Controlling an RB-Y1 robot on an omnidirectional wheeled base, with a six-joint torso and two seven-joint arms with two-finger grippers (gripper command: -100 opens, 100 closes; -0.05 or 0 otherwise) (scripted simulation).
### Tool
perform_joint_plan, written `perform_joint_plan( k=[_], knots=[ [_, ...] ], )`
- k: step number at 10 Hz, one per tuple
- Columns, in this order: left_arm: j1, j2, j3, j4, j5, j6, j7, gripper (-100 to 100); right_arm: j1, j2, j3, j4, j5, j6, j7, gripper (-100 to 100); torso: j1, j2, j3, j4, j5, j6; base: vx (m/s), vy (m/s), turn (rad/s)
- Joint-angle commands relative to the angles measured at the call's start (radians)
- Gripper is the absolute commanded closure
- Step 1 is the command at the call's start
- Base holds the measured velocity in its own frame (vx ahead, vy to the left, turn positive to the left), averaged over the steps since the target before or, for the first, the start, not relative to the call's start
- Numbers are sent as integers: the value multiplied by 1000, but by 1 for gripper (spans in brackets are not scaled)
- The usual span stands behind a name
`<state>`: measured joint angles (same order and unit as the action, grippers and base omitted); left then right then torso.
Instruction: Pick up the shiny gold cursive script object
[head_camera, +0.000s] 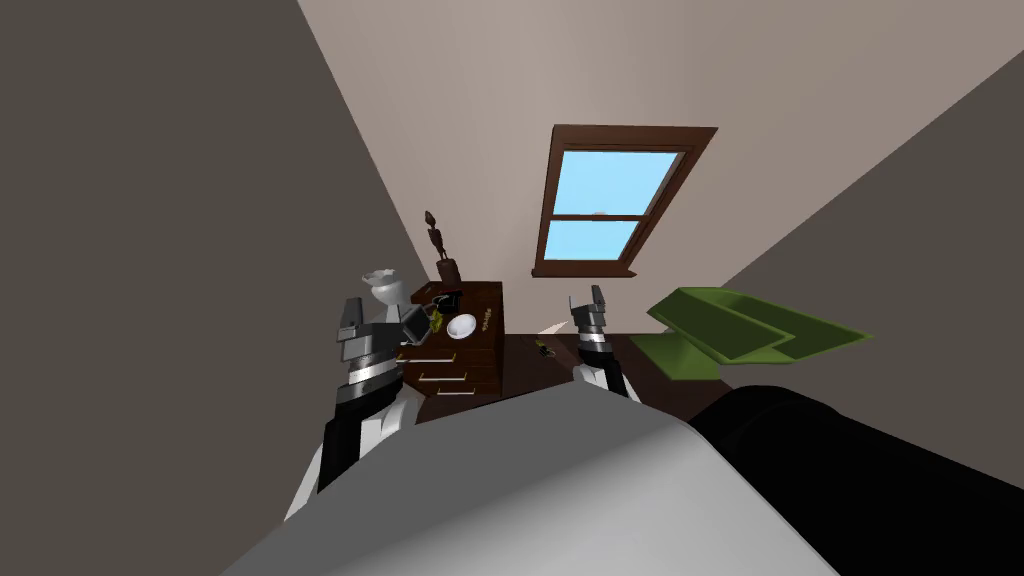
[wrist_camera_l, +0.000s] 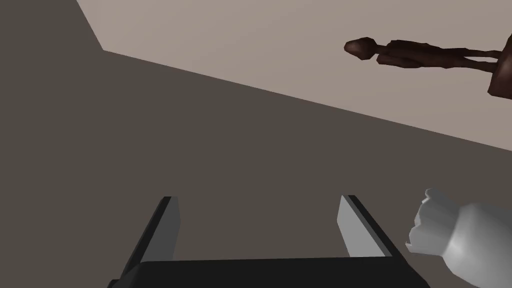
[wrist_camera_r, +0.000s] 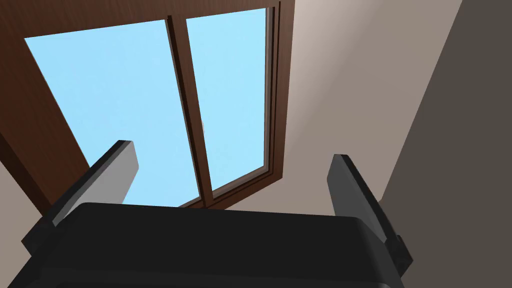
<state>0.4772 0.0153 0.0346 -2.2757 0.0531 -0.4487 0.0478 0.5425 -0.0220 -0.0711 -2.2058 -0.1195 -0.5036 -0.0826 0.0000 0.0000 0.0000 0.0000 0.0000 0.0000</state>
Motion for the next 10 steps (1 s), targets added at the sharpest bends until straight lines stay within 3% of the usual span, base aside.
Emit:
perform_joint_plan(
  k=[1, 5, 10],
  knots=[
    [-21, 43, 16, 10, -16, 34, -2, -100, 0, 0, 0, 0, 0, 0, 0, 0, 0, 0, 0, 0, 0, 0, -18, -119, -10],
    [-86, 112, 75, 53, -68, 141, -7, -100, 0, 1, 0, 0, 0, 0, 0, 0, -19, -1, -1, 0, -4, 0, 1, -269, 7],
    [-132, 141, 118, 89, -104, 247, -8, -100, 0, 0, 0, 0, 0, 0, 0, 0, -12, 0, 0, 0, -3, 0, -2, -170, 5]
  ],
)
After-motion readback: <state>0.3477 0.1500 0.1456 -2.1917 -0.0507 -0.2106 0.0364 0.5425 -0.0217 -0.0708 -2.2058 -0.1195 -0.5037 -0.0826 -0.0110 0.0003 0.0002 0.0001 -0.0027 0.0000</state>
